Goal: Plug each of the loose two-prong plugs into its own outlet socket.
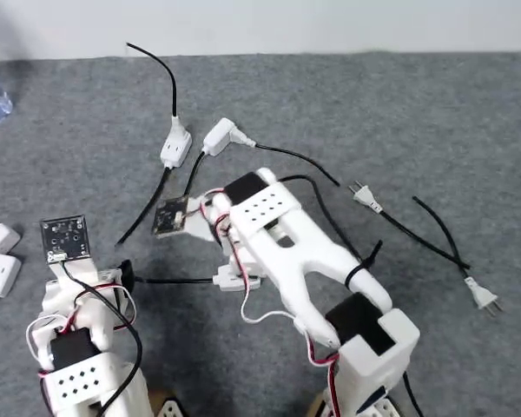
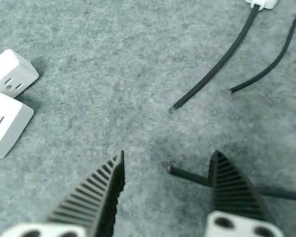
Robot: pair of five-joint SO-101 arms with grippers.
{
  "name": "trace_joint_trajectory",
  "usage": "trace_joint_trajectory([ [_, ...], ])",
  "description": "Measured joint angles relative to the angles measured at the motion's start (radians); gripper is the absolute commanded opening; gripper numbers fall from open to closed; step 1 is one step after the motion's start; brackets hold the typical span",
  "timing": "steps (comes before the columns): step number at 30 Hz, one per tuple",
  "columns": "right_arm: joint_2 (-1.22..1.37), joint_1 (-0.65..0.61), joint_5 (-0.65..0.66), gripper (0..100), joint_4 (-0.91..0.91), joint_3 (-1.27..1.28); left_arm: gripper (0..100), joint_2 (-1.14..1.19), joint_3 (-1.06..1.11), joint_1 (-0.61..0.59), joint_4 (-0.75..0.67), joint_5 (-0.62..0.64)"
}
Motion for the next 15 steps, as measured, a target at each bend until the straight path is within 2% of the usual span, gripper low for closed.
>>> trace_joint_trajectory([
  [7,-0.091,-0.074,0.069,35.0,0.150,-0.061,26,0.000,0.020,0.029,0.000,-0.048],
  [11,-0.124,-0.071,0.071,35.1,0.279,-0.267,26,0.000,0.021,0.038,0.000,-0.054],
  [15,-0.183,-0.055,0.000,35.1,0.285,-0.483,26,0.000,0.021,0.041,0.000,-0.054],
])
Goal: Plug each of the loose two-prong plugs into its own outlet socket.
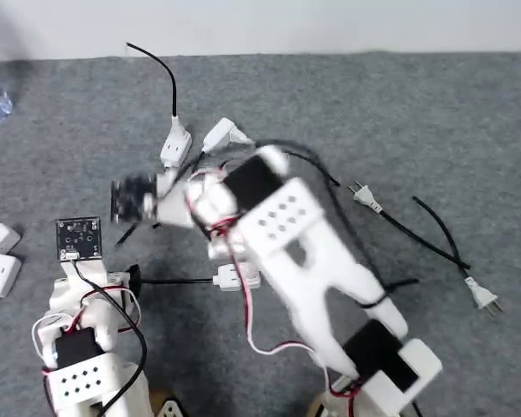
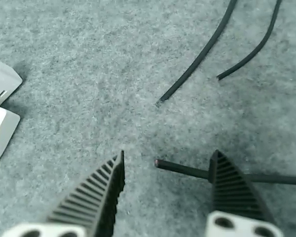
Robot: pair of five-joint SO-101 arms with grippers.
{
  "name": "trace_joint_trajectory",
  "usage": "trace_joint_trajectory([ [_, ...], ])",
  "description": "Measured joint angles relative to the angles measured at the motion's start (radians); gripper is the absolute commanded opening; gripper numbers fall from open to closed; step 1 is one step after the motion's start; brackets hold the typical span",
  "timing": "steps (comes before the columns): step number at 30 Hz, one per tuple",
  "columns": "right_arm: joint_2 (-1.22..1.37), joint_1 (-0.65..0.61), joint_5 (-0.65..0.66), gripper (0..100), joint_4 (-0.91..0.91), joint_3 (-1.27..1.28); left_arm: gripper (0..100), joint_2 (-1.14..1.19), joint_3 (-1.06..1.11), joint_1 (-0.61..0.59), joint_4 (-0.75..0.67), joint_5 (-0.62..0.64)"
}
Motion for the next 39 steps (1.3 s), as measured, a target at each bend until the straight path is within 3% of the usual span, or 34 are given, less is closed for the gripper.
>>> trace_joint_trajectory([
  [9,-0.083,0.209,-0.077,35.1,0.000,-0.265,26,0.000,0.034,-0.002,-0.032,0.021],
  [13,-0.130,0.374,-0.146,35.1,0.000,-0.269,26,0.002,0.069,-0.003,-0.109,0.092],
  [19,-0.250,0.675,-0.364,35.1,0.000,-0.239,26,0.002,0.066,0.037,-0.138,0.101],
  [23,-0.341,0.818,-0.428,35.1,0.000,-0.015,26,0.002,-0.014,0.178,-0.086,0.044],
  [27,-0.423,0.835,-0.434,35.1,-0.011,0.344,26,0.002,-0.097,0.350,-0.038,0.034],
  [30,-0.512,0.832,-0.434,35.1,-0.118,0.628,26,0.002,-0.135,0.456,-0.011,-0.028],
  [39,-0.701,0.830,-0.446,35.1,-0.531,1.310,26,0.008,-0.153,0.779,0.210,-0.427],
])
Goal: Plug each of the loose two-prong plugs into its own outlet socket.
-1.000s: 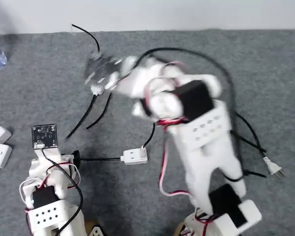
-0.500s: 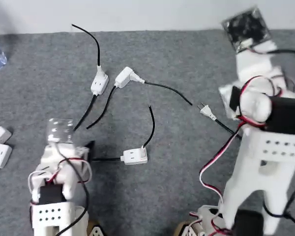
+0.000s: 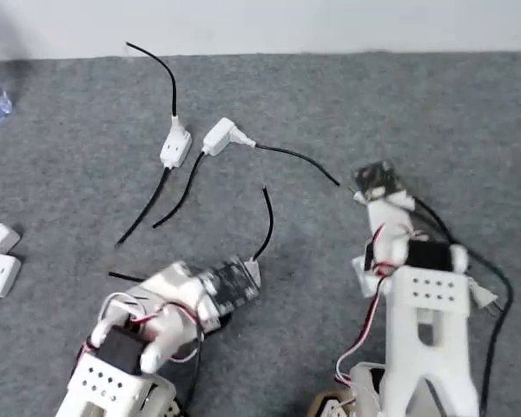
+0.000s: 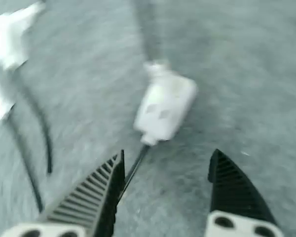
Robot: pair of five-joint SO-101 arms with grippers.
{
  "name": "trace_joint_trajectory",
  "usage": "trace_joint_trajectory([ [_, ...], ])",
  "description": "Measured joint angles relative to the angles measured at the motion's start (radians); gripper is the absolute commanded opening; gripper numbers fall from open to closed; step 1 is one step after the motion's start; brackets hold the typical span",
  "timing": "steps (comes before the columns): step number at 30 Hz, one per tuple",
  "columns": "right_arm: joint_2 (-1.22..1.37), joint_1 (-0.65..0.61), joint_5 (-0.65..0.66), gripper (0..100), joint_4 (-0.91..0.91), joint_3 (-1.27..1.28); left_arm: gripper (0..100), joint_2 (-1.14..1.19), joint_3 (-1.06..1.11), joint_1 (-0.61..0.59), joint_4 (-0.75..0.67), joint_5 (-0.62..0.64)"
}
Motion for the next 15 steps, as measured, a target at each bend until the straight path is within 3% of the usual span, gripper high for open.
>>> trace_joint_trajectory([
  [6,-0.008,-0.002,-0.066,35.1,-0.112,0.109,26,0.066,0.000,0.141,-0.043,-0.071],
  [15,-0.009,-0.086,-0.074,35.1,-0.222,0.201,26,0.592,-0.210,0.078,-0.269,-0.153],
])
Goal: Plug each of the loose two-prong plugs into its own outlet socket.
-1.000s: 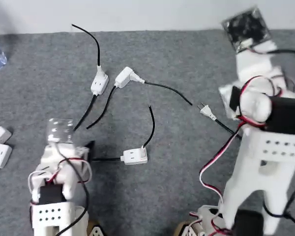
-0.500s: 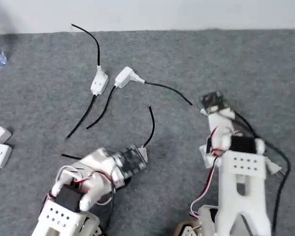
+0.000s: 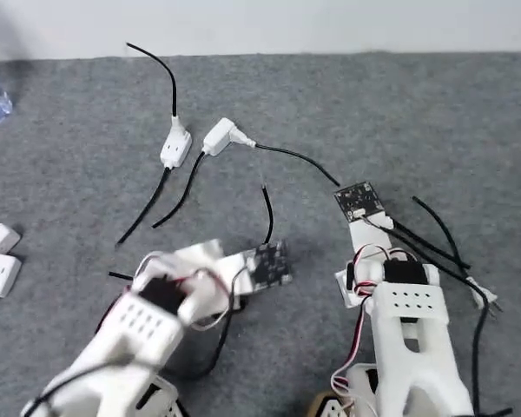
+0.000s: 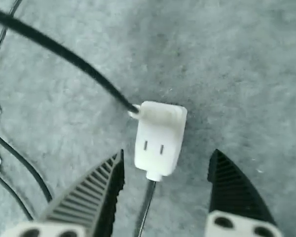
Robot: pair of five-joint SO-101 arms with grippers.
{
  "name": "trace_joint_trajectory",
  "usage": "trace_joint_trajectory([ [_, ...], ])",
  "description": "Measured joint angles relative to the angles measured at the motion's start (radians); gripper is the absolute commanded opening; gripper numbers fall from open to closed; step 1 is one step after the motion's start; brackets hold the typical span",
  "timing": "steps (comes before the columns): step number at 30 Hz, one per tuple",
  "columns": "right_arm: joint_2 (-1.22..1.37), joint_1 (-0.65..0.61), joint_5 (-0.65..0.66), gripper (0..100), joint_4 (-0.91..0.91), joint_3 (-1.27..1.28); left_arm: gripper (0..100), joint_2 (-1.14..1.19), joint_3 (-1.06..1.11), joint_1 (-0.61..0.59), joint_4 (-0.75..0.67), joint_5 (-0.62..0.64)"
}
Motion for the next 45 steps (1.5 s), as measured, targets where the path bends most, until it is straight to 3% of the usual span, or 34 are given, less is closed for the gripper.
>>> trace_joint_trajectory([
  [7,0.000,0.000,0.003,35.1,-0.038,0.025,26,0.370,-0.170,-0.006,-0.021,-0.103],
  [13,0.000,0.000,0.031,35.1,-0.071,0.041,26,0.542,-0.261,-0.005,-0.064,-0.104],
  [16,0.000,0.000,0.034,35.0,-0.072,0.041,19,0.617,-0.308,0.014,-0.048,-0.153],
  [20,0.000,0.002,0.034,35.0,-0.086,0.041,1,0.681,-0.388,0.023,0.017,-0.173],
  [30,0.000,0.018,0.034,35.0,-0.097,0.041,1,0.727,-0.433,0.023,0.040,-0.178],
  [36,0.000,0.083,0.032,35.0,-0.196,0.089,1,0.717,-0.646,-0.141,0.040,-0.178],
  [41,-0.006,0.084,0.034,35.0,-0.218,0.095,1,0.767,-0.942,-0.299,0.003,-0.026],
  [45,-0.006,0.080,0.034,35.0,-0.219,0.095,1,0.913,-1.134,-0.330,0.014,0.044],
])
